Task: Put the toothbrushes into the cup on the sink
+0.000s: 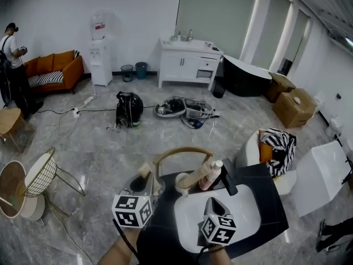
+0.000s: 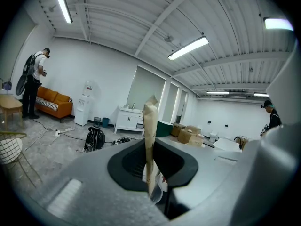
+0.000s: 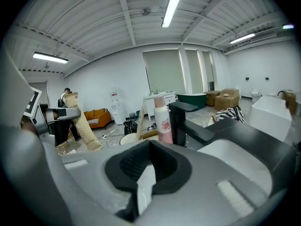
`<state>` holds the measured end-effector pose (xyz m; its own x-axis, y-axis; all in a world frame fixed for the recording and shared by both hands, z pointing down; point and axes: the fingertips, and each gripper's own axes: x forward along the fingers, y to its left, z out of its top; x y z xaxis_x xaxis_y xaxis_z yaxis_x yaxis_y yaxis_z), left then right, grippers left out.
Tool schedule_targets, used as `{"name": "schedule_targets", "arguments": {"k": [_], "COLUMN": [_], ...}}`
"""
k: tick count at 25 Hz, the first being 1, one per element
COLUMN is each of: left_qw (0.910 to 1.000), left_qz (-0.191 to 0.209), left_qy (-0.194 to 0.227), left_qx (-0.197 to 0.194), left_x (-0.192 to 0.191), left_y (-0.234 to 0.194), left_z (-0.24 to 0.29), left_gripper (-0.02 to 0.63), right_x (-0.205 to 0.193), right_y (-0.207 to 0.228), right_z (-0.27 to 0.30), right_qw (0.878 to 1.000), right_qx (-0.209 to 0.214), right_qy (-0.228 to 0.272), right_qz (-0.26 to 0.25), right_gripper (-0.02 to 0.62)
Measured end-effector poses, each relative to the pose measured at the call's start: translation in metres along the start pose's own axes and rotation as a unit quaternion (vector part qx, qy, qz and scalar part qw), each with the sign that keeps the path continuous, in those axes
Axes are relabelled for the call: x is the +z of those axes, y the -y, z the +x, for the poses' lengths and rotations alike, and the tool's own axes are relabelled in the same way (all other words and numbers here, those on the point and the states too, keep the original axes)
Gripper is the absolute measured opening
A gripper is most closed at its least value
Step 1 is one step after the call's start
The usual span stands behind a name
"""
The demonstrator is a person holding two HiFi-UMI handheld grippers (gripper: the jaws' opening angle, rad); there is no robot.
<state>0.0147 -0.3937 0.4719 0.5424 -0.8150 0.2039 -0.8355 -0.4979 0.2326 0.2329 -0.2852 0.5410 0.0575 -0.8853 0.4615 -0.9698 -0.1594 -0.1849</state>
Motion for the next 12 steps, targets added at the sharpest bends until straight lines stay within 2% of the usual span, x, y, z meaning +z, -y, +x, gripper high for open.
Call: {"name": "schedule_targets", "arguments": {"k": [12], "left_qw": [0.9998], "left_qz": [-0.003], "left_qy": [-0.021], "left_qx": [0.005], "left_x": [-0.019], "left_y": [-0.01], "left_z": [0.009], "left_gripper": [0.038], "right_x": [-0.008], "right_y": [-0.004], "right_z": [0.01], "right_qw": [1.0], "right_qx": [0.003], "right_qy": [-0.014], "right_qz": [-0.001], "right_gripper": [0.003]}}
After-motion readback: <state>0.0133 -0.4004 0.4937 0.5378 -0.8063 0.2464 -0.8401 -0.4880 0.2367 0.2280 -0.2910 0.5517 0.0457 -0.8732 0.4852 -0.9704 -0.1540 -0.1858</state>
